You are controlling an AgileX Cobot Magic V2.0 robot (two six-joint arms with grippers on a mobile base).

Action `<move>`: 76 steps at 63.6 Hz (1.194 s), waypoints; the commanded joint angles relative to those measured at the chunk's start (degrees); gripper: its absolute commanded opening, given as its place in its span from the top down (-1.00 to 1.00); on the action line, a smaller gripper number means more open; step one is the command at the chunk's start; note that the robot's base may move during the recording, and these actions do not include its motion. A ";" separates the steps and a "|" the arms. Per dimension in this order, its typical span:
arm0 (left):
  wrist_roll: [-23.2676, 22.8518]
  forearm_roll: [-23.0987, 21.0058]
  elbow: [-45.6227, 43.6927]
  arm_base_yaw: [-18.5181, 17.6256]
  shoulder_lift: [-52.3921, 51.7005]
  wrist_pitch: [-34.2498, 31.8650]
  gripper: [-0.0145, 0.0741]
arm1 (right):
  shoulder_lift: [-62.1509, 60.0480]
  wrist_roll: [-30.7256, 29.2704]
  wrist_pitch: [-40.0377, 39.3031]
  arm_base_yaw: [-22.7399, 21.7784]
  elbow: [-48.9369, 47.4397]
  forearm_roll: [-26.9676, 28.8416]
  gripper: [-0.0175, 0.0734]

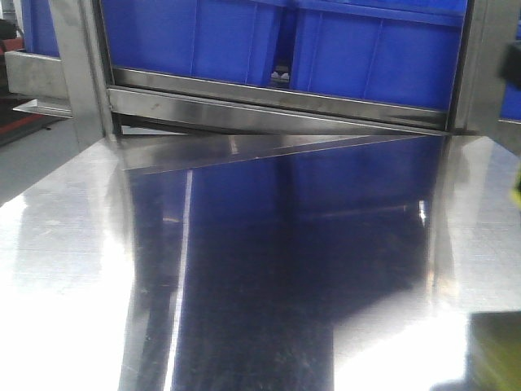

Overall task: Place yellow foam block on left shelf second layer
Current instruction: 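Lift the cube off the table with the right gripper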

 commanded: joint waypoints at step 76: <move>-0.18 -0.62 1.51 -0.38 -1.21 -4.73 0.39 | -58.50 -23.13 -51.53 -16.80 34.07 -0.30 -0.46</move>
